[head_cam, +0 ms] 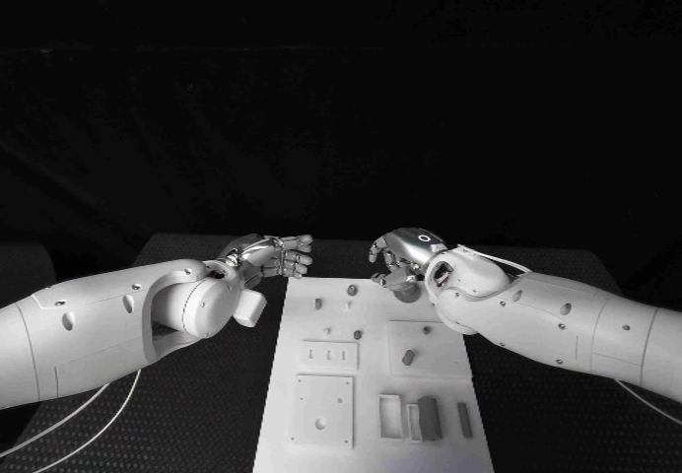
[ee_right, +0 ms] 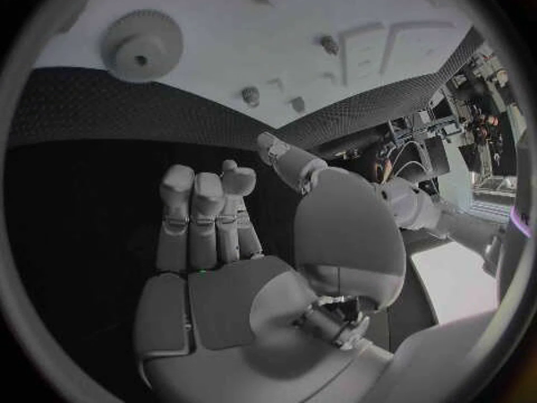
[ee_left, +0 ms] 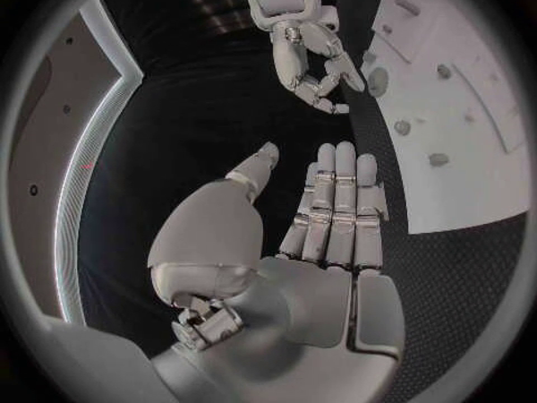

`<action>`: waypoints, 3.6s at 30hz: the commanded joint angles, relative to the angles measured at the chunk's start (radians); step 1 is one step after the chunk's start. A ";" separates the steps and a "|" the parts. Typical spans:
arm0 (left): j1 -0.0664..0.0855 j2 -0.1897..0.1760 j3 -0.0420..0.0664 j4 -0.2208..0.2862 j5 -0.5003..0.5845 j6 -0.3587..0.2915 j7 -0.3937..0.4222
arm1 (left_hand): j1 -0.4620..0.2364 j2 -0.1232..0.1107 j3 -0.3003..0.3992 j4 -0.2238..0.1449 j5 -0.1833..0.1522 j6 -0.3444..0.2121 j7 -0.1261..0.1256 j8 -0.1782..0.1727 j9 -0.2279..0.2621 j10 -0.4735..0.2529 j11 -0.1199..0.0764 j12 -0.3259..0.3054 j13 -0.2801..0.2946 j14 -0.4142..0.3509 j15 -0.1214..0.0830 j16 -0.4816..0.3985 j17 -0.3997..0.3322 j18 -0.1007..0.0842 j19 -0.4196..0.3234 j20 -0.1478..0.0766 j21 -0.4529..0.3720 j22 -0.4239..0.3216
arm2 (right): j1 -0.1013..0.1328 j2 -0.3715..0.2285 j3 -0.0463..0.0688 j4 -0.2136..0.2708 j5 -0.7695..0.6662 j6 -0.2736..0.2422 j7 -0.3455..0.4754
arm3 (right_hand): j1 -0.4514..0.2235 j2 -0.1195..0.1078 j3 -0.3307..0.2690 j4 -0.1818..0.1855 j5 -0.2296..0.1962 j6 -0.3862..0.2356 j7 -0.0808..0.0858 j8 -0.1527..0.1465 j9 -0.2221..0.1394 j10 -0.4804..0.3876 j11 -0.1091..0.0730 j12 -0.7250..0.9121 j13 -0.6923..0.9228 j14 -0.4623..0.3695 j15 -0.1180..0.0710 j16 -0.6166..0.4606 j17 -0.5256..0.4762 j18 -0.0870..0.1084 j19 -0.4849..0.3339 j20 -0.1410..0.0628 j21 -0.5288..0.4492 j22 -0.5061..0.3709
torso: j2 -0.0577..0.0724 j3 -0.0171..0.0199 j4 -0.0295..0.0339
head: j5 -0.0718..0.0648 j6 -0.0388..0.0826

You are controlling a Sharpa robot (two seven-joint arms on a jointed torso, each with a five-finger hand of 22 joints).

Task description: Assemble the parts on the task board

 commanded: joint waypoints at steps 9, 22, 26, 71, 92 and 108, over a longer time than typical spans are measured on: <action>0.002 -0.007 -0.001 0.003 -0.004 0.015 0.015 | -0.009 -0.003 -0.001 -0.009 -0.004 0.005 0.004 -0.004 0.002 0.004 0.003 -0.006 0.001 -0.006 0.002 -0.007 0.002 0.016 -0.007 0.000 0.004 -0.001 | 0.000 -0.058 -0.002 -0.033 0.052 0.092 0.041 | -0.006 0.008 -0.014 -0.004 0.002 -0.009 0.005 -0.006 0.000 -0.003 0.004 0.005 0.002 -0.002 0.004 0.007 0.002 0.030 0.000 -0.001 0.003 0.004 | -0.005 0.0058 -0.0155 | -0.001 0.008; 0.001 -0.002 -0.001 0.003 -0.005 0.018 0.014 | -0.010 -0.002 0.000 -0.010 -0.004 0.004 0.004 -0.005 0.002 0.003 0.004 -0.007 0.002 -0.006 0.002 -0.007 0.002 0.016 -0.007 0.000 0.005 -0.001 | -0.017 -0.040 -0.003 -0.123 0.063 0.152 0.043 | -0.025 0.003 -0.054 -0.004 0.002 -0.069 0.022 -0.037 -0.011 -0.035 0.020 0.009 0.004 -0.025 0.020 0.007 0.004 0.030 -0.021 0.005 -0.004 0.006 | -0.004 0.0033 -0.0118 | -0.009 0.006; 0.001 -0.002 -0.002 0.003 -0.005 0.020 0.013 | -0.010 -0.002 0.000 -0.011 -0.003 0.004 0.004 -0.005 0.002 0.003 0.004 -0.007 0.002 -0.006 0.002 -0.008 0.002 0.016 -0.007 0.001 0.005 -0.001 | -0.025 -0.032 -0.004 -0.136 0.069 0.162 0.047 | -0.029 0.003 -0.064 -0.005 0.002 -0.083 0.026 -0.044 -0.013 -0.044 0.024 0.012 0.005 -0.030 0.024 0.008 0.005 0.030 -0.025 0.008 -0.005 0.006 | -0.004 0.0024 -0.0093 | -0.012 0.005; 0.001 -0.001 -0.002 0.000 -0.007 0.017 0.006 | -0.013 0.000 0.003 -0.013 -0.003 0.003 0.006 -0.007 0.003 0.002 0.005 -0.010 0.002 -0.005 0.002 -0.008 0.003 0.016 -0.007 0.001 0.005 -0.002 | -0.062 0.014 -0.010 -0.179 0.049 0.217 0.047 | -0.002 0.049 -0.033 0.002 0.002 -0.028 0.010 -0.010 0.002 -0.048 0.009 0.033 -0.001 -0.039 0.011 0.021 0.005 0.030 -0.031 0.012 -0.001 0.010 | -0.005 0.0016 -0.0099 | -0.006 -0.013; 0.001 -0.009 -0.002 0.004 -0.007 0.014 0.003 | -0.014 0.000 0.004 -0.014 -0.003 0.003 0.006 -0.008 0.003 0.003 0.005 -0.010 0.003 -0.005 0.002 -0.009 0.003 0.016 -0.007 0.001 0.006 -0.002 | -0.090 0.007 -0.018 -0.173 -0.027 0.206 0.048 | 0.063 0.026 -0.011 -0.073 0.002 -0.031 0.011 -0.011 0.002 -0.053 0.010 0.037 -0.009 -0.046 0.012 0.023 0.002 0.030 -0.037 0.013 0.002 0.011 | -0.005 0.0023 -0.0113 | -0.007 -0.017; 0.001 -0.010 -0.002 0.008 -0.008 0.016 0.003 | -0.016 0.001 0.005 -0.014 -0.003 0.004 0.006 -0.008 0.004 0.003 0.005 -0.011 0.004 -0.005 0.002 -0.009 0.003 0.016 -0.007 0.001 0.006 -0.002 | -0.097 0.015 -0.019 -0.171 -0.045 0.136 0.033 | 0.043 0.039 0.004 -0.048 0.002 0.033 -0.005 0.021 0.017 -0.026 -0.004 0.044 -0.018 -0.030 -0.001 0.031 -0.002 0.030 -0.021 0.013 0.010 0.009 | -0.005 0.0018 -0.0106 | -0.013 -0.014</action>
